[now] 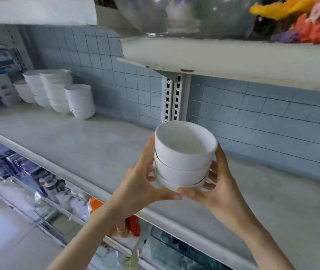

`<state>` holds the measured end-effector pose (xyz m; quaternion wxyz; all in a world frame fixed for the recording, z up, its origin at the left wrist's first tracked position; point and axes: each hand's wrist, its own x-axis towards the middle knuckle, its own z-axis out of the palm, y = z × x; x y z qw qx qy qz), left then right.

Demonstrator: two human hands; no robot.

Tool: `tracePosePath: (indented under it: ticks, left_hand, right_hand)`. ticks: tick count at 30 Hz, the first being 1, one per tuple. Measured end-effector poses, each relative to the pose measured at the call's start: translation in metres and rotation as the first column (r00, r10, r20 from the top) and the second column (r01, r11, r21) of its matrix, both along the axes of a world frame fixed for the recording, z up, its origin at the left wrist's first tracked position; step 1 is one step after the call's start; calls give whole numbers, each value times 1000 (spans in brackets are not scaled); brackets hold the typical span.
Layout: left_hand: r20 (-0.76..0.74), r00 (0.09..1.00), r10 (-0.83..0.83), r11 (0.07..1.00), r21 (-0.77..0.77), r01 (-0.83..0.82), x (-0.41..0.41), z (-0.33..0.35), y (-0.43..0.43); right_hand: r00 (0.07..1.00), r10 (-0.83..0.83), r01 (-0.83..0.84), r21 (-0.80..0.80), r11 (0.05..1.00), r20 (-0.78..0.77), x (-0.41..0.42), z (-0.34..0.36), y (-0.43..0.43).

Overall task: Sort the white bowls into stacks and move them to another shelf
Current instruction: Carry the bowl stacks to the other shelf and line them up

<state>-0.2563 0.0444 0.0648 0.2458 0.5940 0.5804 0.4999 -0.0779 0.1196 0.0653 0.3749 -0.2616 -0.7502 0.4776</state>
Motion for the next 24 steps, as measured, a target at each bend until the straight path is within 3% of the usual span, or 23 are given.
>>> tracePosePath:
  ticks: [13, 24]
  left_hand:
    - [-81, 993, -81, 997, -26, 79, -195, -3, -54]
    - [-91, 986, -137, 989, -67, 131, -302, -16, -58]
  right_hand:
    - [996, -82, 81, -31, 996, -25, -183, -5, -73]
    - [991, -127, 129, -46, 991, 48, -284, -18, -84]
